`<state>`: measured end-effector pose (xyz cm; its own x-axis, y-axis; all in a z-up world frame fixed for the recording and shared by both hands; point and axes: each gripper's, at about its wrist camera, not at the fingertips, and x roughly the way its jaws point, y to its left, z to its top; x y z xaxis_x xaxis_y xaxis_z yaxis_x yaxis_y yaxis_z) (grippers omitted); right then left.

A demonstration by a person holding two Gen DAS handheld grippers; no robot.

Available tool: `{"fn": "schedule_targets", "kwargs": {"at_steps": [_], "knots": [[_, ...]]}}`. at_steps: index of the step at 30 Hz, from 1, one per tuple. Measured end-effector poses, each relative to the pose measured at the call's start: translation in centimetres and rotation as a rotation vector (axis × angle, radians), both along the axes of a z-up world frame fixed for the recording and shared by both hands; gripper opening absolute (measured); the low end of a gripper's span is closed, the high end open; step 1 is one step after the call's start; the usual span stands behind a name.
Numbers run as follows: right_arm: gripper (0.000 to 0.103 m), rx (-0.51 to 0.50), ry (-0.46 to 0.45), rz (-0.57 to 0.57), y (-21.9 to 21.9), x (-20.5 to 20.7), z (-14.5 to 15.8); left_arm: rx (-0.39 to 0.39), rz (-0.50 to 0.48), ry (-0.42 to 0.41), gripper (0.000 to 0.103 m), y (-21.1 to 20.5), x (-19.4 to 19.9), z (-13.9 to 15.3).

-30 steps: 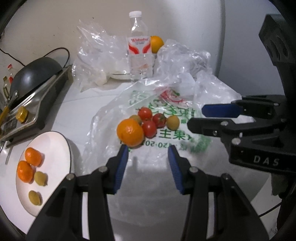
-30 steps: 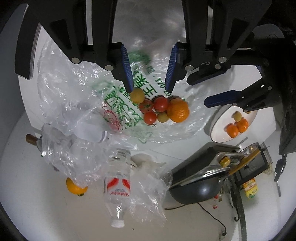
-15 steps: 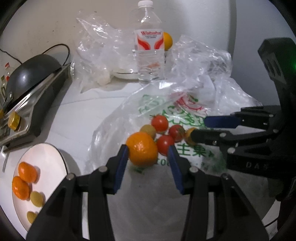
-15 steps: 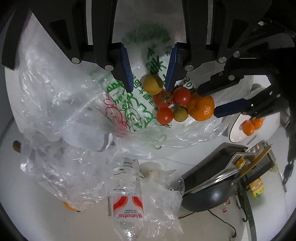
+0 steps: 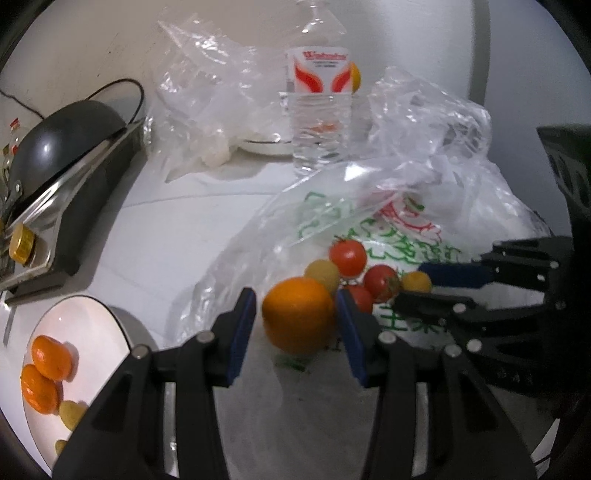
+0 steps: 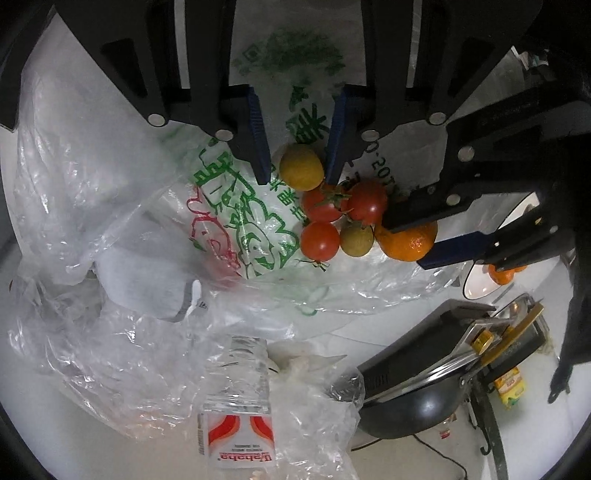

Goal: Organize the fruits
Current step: 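Close the left tool on the orange while the right tool grasps a yellow fruit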

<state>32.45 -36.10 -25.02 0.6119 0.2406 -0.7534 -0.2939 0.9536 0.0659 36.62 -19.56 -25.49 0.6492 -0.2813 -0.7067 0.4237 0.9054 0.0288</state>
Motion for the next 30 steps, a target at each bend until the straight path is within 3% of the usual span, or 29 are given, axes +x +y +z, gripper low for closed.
{"fn": "schedule_targets", "kwargs": {"at_steps": [10,30], "knots": [[0.026,-0.005,-0.016,0.011,0.4,-0.5,0.2,-0.073,-0.019,0.043,0.041,1.2,0.4,-0.3],[0.026,-0.016,-0.057,-0.001,0.8,-3.0,1.8,-0.062,-0.050,-0.013,0.040,0.9,-3.9,1.6]]}}
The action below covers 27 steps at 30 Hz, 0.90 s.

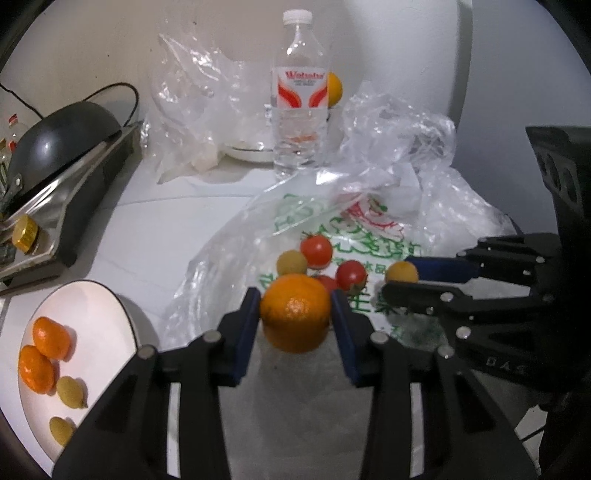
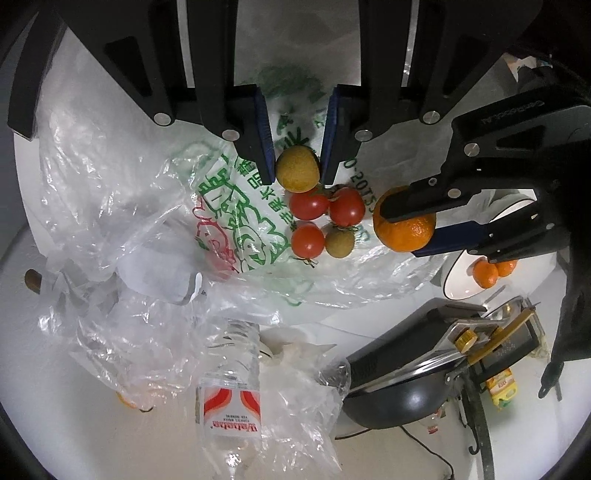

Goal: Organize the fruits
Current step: 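Close the left tool on the orange while the right tool grasps a yellow fruit, then carry the orange and yellow fruit over the white plate with both tools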

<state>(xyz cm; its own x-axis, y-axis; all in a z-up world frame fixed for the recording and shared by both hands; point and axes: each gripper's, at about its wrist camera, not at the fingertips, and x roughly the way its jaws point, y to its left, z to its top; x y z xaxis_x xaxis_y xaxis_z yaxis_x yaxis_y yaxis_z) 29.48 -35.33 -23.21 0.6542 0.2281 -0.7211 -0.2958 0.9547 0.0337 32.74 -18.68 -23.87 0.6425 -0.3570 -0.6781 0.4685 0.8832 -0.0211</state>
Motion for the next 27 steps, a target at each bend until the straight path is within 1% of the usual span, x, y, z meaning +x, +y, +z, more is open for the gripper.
{"fn": "schedule_targets", "kwargs": {"at_steps": [9,27], "knots": [[0.026,-0.015,-0.033,0.004,1.5,-1.7,1.6,-0.016,-0.003,-0.041,0.040,1.3,-2.1,1.7],[0.026,-0.047,-0.072,0.044,6.3,-4.1,3.4,-0.041,0.026,-0.084,0.040,6.1,-5.1,3.0]]}}
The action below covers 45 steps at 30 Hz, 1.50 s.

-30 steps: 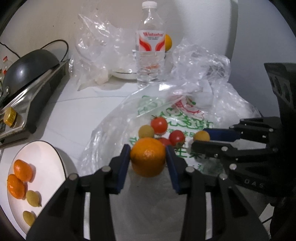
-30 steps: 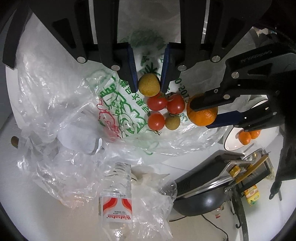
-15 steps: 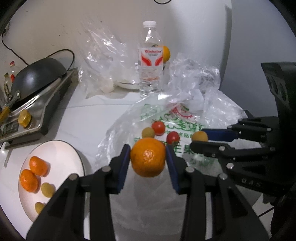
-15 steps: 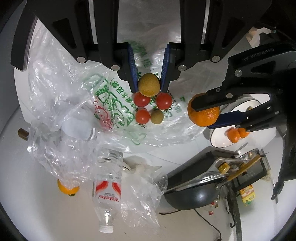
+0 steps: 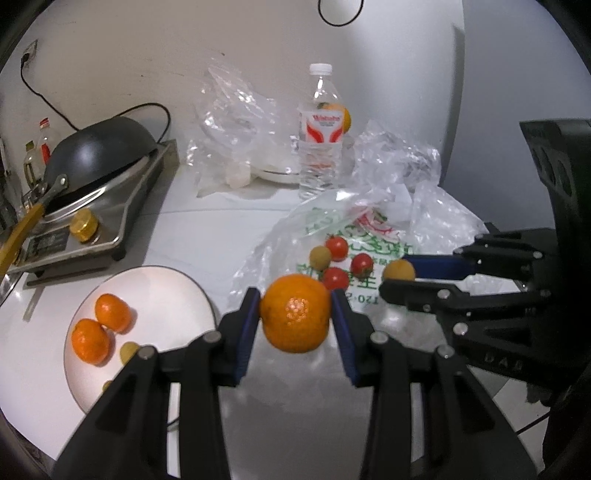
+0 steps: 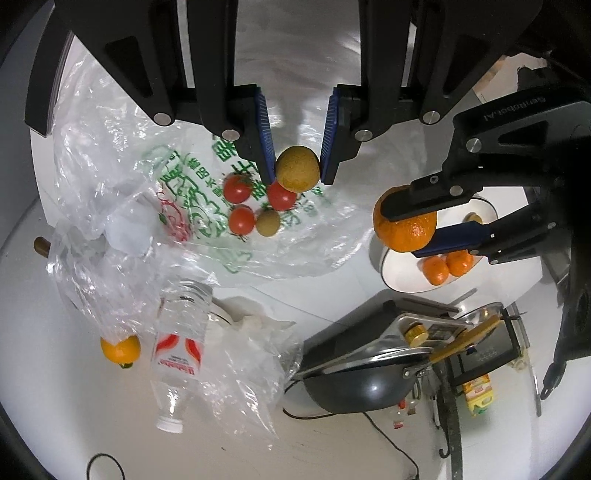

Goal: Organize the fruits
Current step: 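Carry the orange and yellow fruit over the white plate with both tools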

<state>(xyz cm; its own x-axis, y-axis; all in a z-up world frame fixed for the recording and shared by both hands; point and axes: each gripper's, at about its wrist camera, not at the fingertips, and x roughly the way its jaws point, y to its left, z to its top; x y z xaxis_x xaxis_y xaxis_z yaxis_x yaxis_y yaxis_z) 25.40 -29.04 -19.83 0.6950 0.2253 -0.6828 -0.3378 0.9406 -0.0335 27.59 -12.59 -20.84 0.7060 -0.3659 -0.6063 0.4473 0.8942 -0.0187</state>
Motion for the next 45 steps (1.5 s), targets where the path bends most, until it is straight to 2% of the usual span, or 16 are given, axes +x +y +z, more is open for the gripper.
{"fn": "schedule_targets", "kwargs": {"at_steps": [9,18,28,45], "knots": [[0.026,-0.005,-0.016,0.013,2.4,-0.5,0.7,-0.009,0.011,-0.012,0.040,2.5,-0.6,0.8],[0.026,0.008,-0.028,0.012,4.9,0.3,1.4,0.006,0.013,-0.017,0.040,5.3,0.4,1.4],[0.026,0.011,-0.015,0.030,7.4,2.5,1.0,0.012,0.041,-0.013,0.040,8.2,2.3,1.4],[0.026,-0.003,0.023,0.093,11.1,7.2,-0.1,0.016,0.089,0.016,0.040,11.2,6.8,-0.4]]}}
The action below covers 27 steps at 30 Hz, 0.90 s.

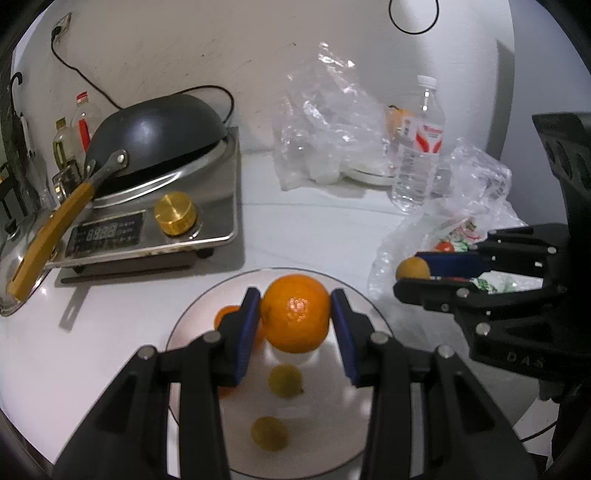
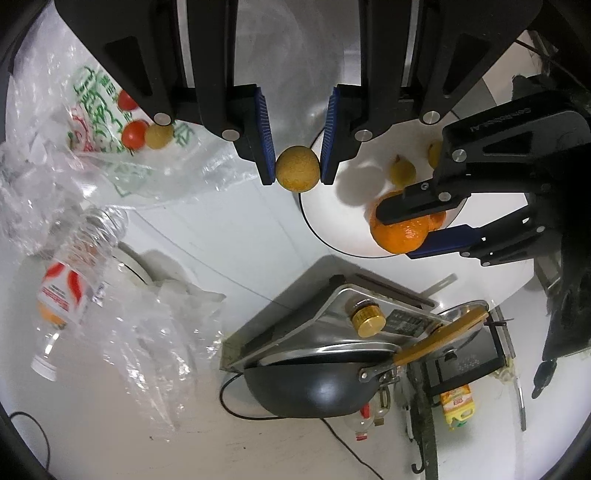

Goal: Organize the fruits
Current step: 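Carry the orange and yellow fruit over the white plate with both tools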

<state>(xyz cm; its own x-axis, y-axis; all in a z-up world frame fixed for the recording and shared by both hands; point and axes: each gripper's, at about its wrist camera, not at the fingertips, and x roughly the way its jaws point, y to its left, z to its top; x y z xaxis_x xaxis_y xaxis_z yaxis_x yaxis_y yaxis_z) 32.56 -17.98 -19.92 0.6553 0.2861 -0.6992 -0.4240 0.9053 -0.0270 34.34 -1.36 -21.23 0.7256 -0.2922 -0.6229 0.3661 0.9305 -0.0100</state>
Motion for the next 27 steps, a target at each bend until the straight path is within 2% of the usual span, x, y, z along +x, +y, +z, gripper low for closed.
{"fn": "schedule_targets", "kwargs": {"at_steps": [18,27], "knots": [[0.026,0.007,0.056,0.025,0.9,3.7,-2.2,0.013,0.007,0.073,0.040,-0.5,5.3,-2.8],[0.026,-0.002,0.062,0.046,1.9,4.0,-2.6,0.009,0.026,0.072,0.041,-0.1,5.6,-2.5]]}}
